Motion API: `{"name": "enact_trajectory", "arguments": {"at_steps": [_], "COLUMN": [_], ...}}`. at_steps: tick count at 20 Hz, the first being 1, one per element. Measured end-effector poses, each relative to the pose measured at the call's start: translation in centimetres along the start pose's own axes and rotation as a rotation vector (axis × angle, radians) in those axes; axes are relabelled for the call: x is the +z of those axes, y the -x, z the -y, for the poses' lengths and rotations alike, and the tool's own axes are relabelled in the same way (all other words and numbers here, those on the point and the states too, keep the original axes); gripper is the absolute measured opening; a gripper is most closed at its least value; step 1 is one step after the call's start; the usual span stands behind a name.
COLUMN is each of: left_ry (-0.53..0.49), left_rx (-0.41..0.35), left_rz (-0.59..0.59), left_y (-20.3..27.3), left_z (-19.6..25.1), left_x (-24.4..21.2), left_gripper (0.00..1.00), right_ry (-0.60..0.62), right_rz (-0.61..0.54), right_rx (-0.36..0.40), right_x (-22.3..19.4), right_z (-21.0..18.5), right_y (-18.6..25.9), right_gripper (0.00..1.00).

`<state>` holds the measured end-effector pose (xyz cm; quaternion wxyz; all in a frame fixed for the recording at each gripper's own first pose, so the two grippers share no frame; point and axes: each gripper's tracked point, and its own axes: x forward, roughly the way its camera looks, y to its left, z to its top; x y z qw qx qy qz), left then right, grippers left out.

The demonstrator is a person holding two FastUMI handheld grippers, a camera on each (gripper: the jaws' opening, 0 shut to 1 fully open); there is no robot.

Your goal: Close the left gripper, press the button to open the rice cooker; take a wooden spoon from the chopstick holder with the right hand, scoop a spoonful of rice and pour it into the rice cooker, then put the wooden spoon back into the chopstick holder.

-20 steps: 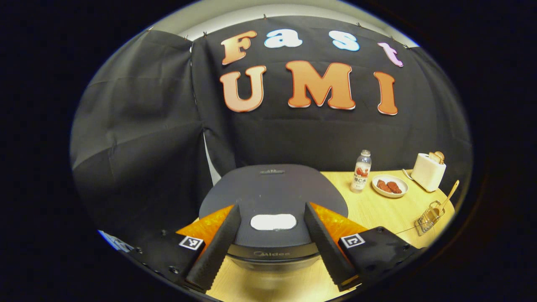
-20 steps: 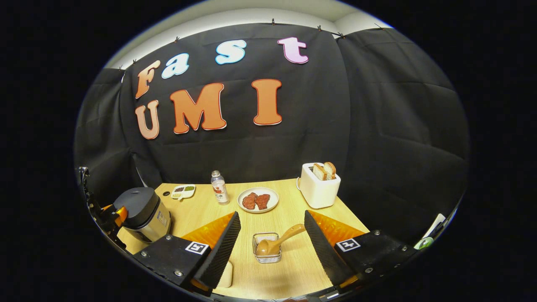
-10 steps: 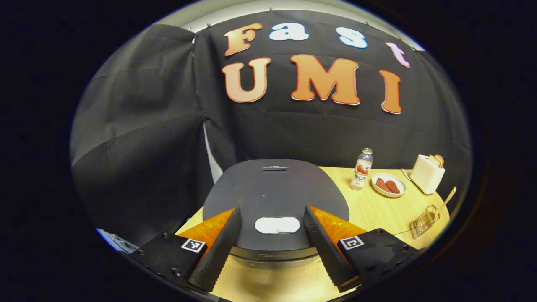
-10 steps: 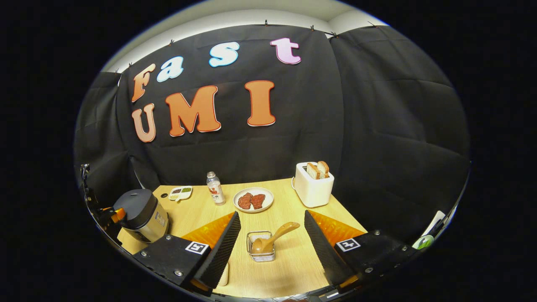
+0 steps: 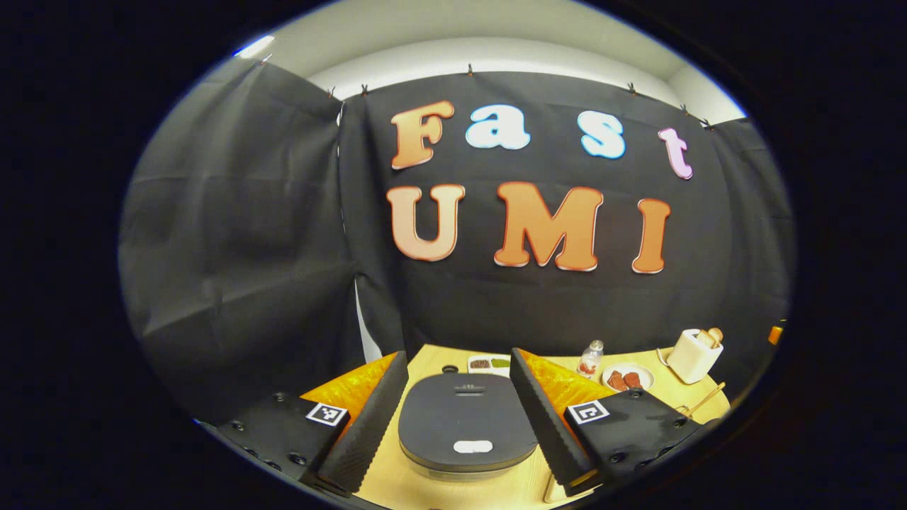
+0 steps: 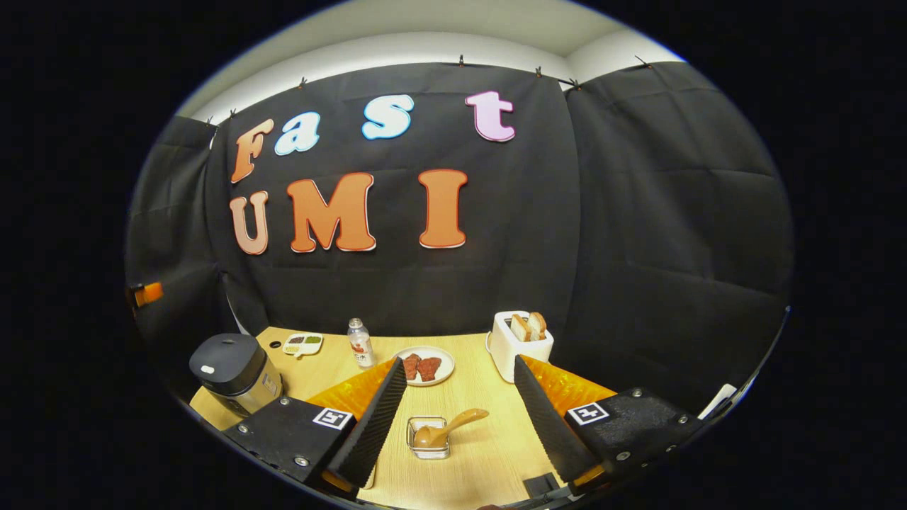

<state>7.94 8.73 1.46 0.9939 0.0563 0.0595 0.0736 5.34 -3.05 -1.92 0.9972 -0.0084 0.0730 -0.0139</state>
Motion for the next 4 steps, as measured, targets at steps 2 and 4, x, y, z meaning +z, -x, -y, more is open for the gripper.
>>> {"name": "enact_trajectory", "arguments": {"at_steps": [2, 4], "left_ry": [-0.043, -0.065], "left_rx": [-0.004, -0.004], "left_rz": [0.052, 0.089], "left_y": [2.3, 3.9], "left_z": [0.4, 0.4], "left_x": [4.5, 7.2], "left_gripper": [0.94, 0.94], "right_ry": [0.007, 0.003], "right_rz": [0.026, 0.053], "right_rx": [-0.006, -0.014], "right_x": [1.8, 3.5], "right_z": [0.3, 0.6], "right_y": [0.1, 0.6], "right_gripper": [0.95, 0.95]}}
